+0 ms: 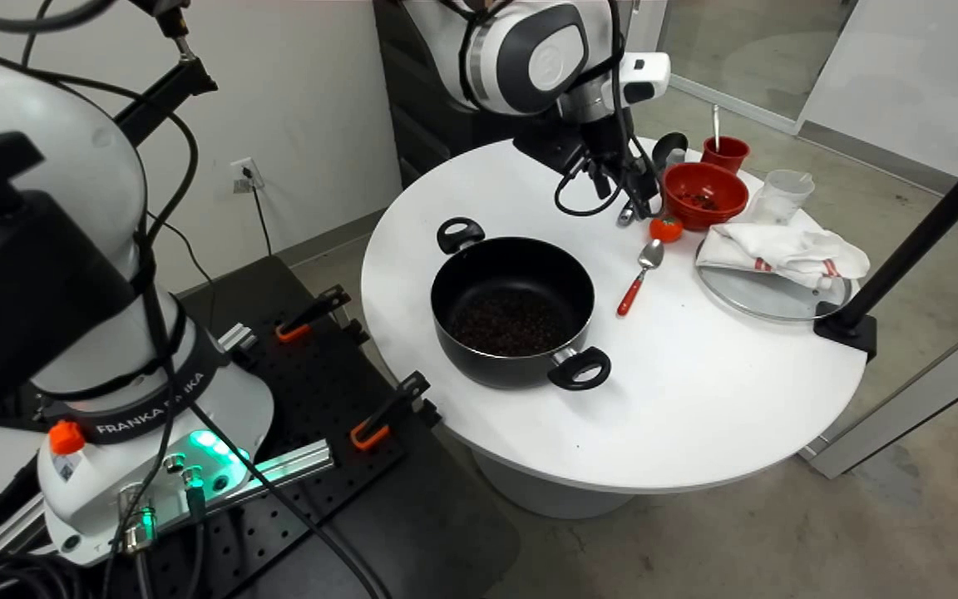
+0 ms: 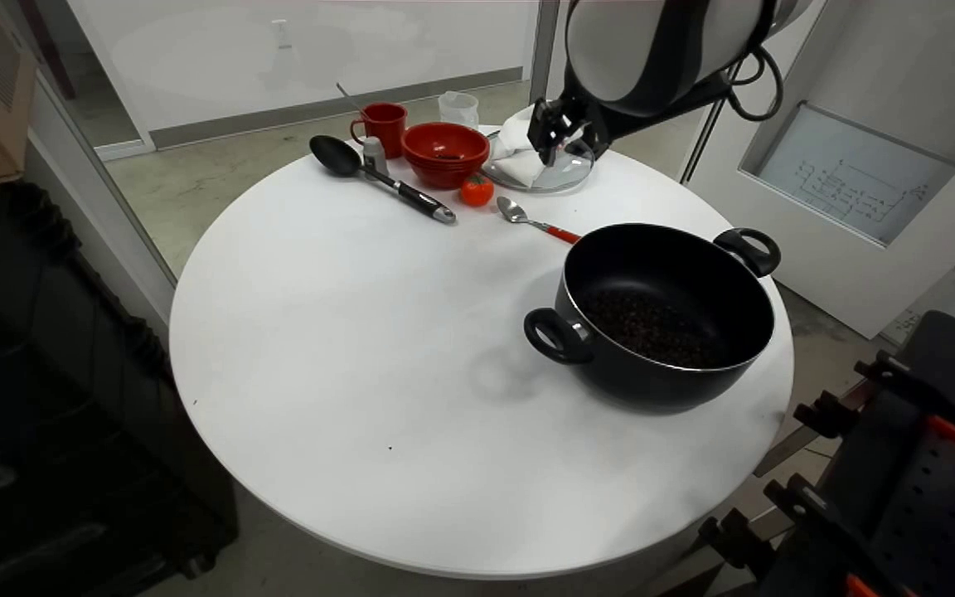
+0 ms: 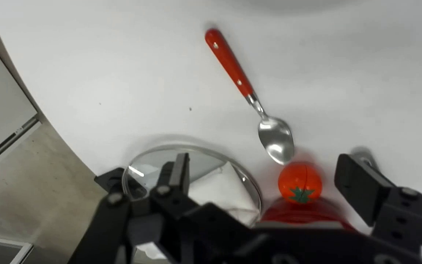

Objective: Move the black pot to the right then use the spoon to take some contents out of the pot

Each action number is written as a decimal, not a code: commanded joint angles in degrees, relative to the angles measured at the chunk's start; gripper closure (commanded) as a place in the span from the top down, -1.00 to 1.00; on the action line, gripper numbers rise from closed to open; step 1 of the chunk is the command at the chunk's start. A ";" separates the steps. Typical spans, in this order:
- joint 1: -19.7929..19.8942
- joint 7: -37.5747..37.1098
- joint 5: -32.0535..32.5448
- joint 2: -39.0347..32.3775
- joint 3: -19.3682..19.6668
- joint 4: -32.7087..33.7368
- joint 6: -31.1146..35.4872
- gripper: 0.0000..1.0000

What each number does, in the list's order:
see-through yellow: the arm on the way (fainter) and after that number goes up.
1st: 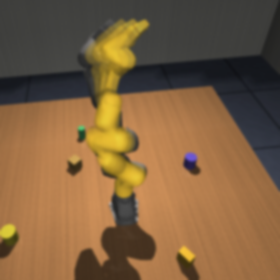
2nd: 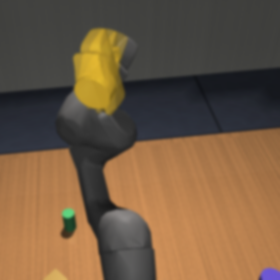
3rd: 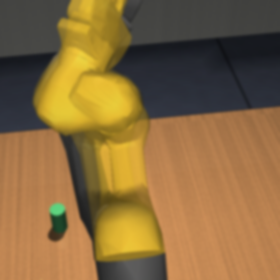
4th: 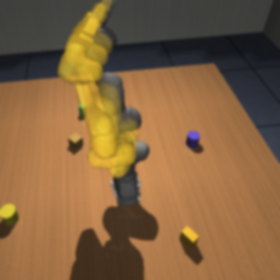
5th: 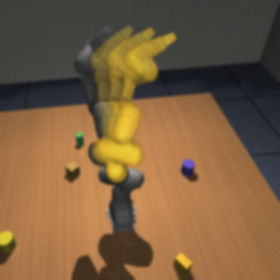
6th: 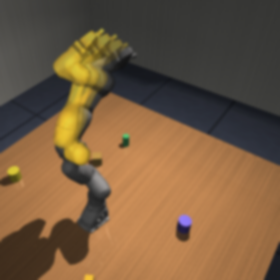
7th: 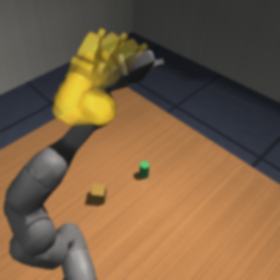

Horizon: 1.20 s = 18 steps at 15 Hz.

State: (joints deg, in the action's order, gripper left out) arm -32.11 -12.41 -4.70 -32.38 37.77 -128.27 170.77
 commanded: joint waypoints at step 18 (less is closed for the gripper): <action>29.12 10.39 26.05 -0.11 -23.31 21.49 -38.30 1.00</action>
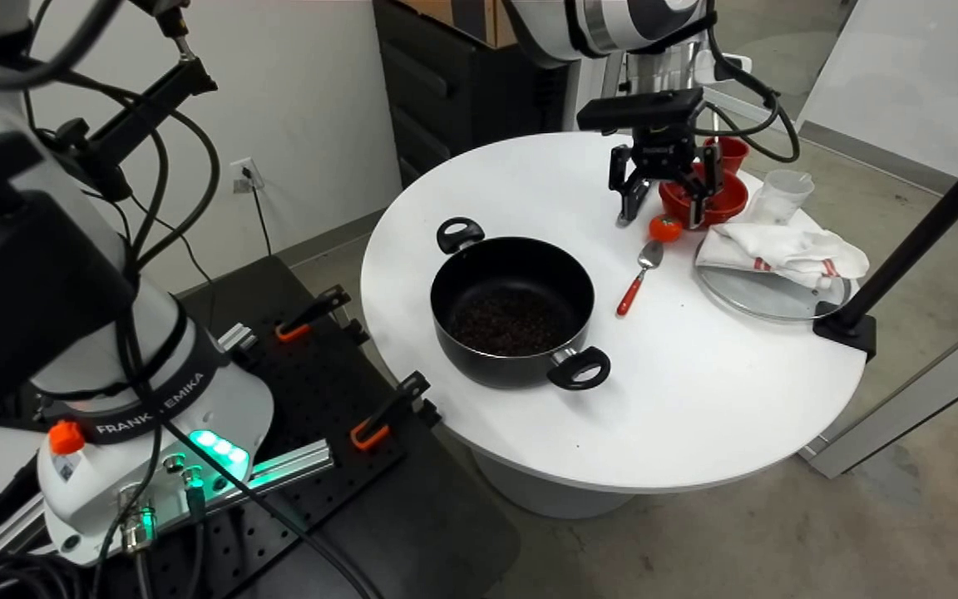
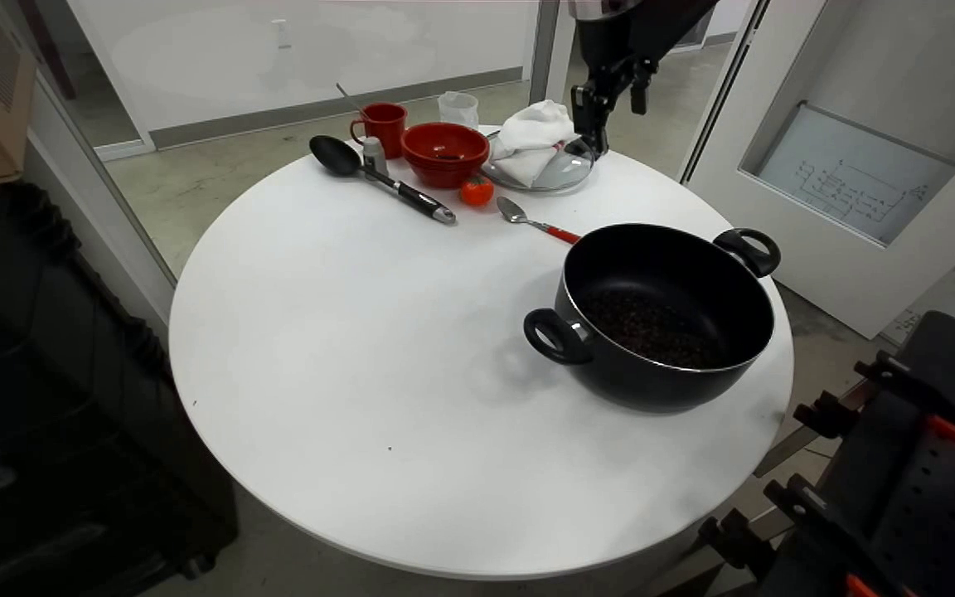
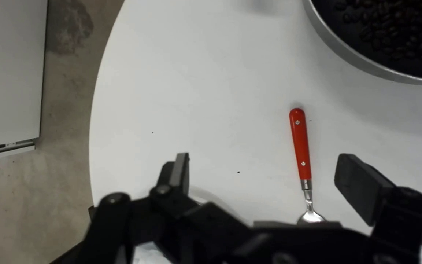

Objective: Move the black pot to the right then use the spoon to take some contents out of the pot

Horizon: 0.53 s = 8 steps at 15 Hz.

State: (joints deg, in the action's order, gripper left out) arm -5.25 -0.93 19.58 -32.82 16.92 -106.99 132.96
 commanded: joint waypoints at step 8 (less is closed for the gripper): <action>5.35 0.20 -0.99 -2.64 -7.83 -2.75 5.57 1.00</action>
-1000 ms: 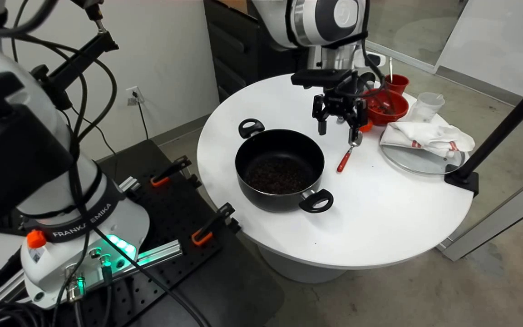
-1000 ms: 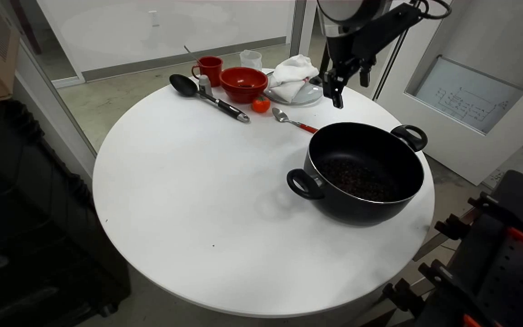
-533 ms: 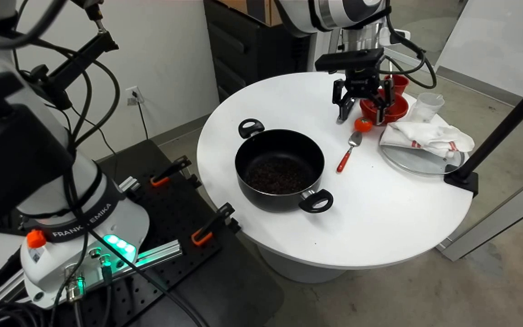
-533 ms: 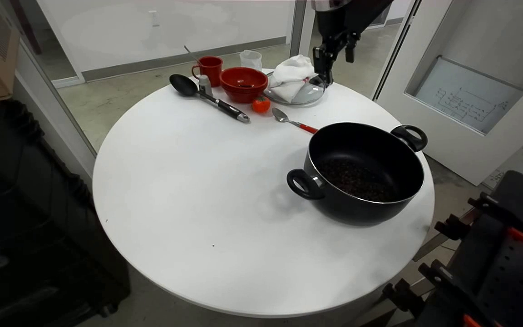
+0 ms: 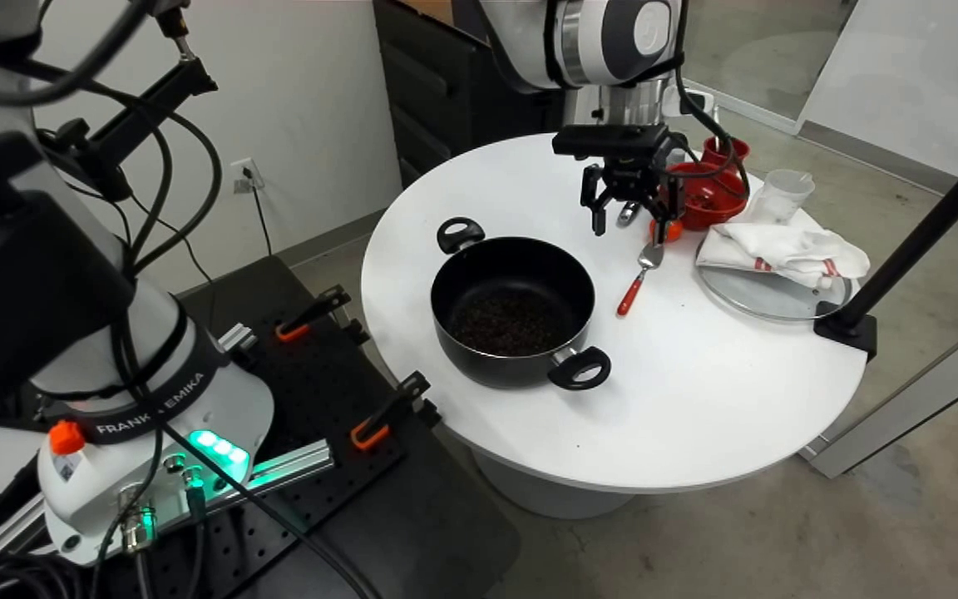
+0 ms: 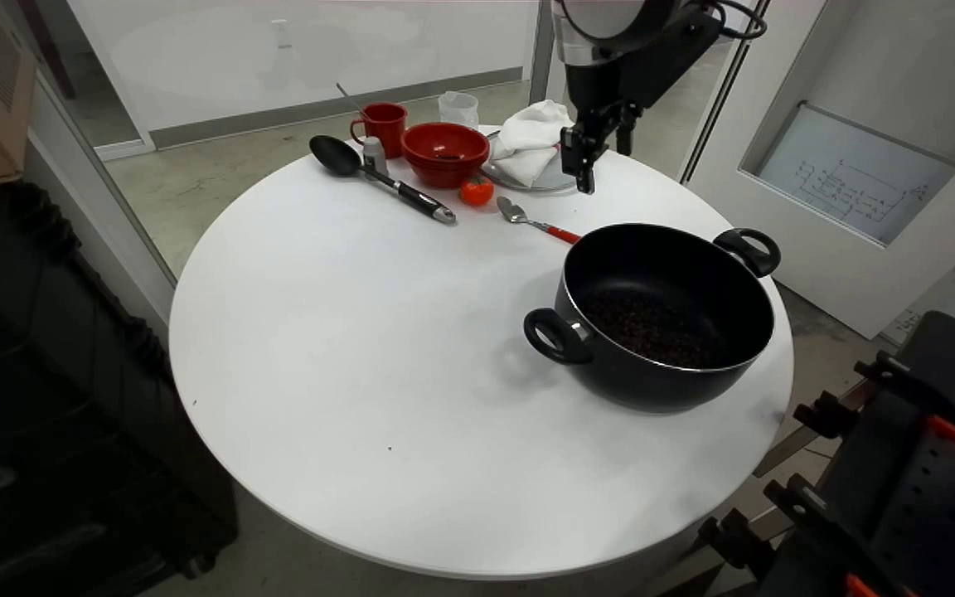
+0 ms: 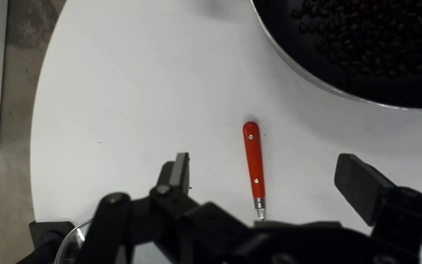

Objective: Move the black pot to the right then use the spoon to take some contents out of the pot

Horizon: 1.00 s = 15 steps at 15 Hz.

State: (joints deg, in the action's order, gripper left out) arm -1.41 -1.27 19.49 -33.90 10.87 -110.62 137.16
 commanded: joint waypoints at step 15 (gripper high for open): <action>5.95 4.34 0.22 -13.56 -0.72 10.22 10.31 1.00</action>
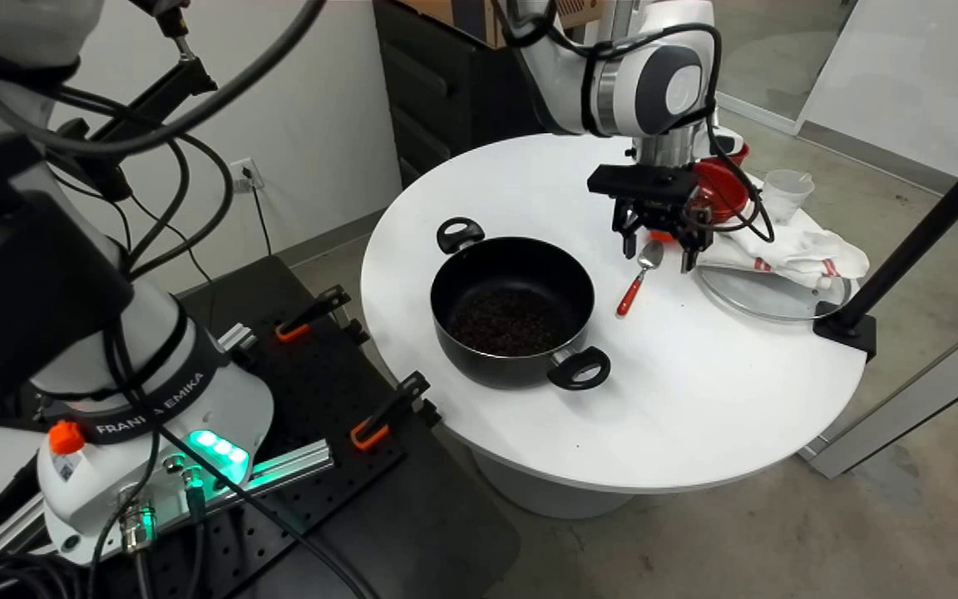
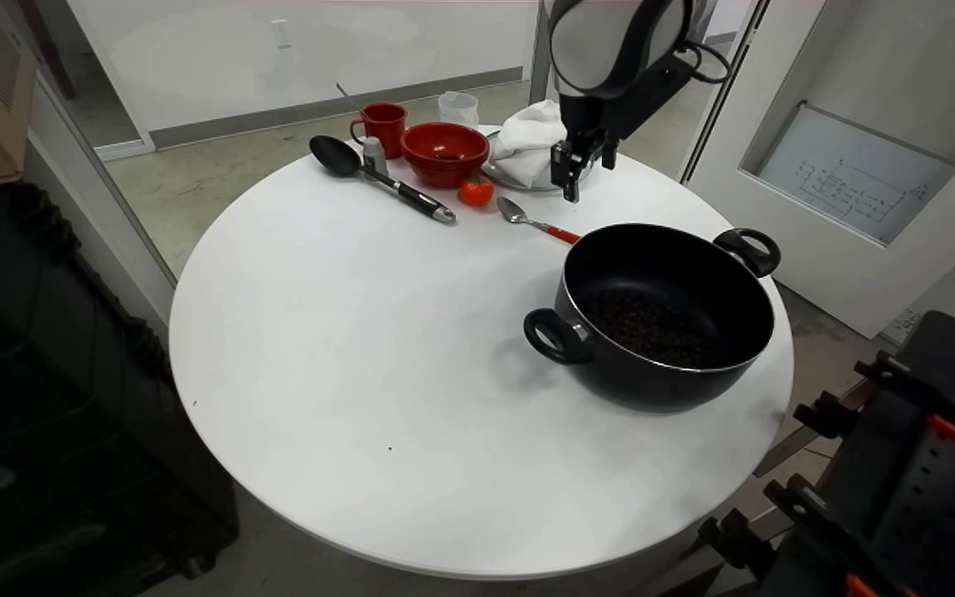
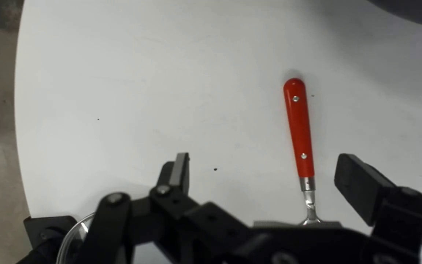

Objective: Move the black pot to the right then use the spoon to take some contents out of the pot

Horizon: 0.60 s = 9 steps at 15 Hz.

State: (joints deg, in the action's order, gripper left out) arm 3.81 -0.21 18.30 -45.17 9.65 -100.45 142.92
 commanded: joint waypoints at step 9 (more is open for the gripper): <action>10.47 21.72 -6.64 2.02 -10.11 -5.52 4.27 1.00</action>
State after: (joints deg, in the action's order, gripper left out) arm 10.17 15.10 15.66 -46.61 4.00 -103.64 150.01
